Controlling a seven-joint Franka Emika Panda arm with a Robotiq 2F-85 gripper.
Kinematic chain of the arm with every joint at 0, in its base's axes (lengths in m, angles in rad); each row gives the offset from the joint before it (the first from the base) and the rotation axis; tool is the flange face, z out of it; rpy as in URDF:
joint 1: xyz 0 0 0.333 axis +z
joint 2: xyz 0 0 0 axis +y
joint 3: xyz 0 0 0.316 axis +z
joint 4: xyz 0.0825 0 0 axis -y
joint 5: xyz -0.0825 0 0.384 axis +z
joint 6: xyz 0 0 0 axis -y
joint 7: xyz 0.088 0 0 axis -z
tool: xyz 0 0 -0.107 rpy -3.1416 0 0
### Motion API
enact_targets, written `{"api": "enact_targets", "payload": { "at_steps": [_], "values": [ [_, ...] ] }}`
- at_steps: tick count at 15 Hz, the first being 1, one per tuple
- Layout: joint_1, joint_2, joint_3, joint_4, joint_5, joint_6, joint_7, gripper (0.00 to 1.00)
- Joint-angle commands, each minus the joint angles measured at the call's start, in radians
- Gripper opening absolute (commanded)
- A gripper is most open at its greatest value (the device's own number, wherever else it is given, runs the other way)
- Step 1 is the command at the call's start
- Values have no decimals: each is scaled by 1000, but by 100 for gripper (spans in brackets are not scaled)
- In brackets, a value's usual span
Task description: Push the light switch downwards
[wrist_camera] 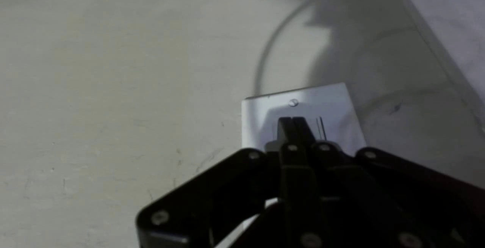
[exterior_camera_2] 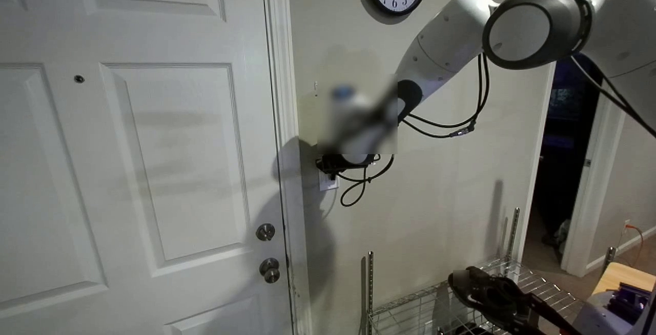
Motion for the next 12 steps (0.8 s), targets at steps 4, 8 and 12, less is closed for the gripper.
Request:
{"api": "enact_targets", "payload": {
  "at_steps": [4,8,12],
  "values": [
    [54,14,-65,-11,-52,55,108,2],
    [55,21,-49,-21,-43,59,130,2],
    [72,53,-51,-23,-50,117,149,2]
  ]
}}
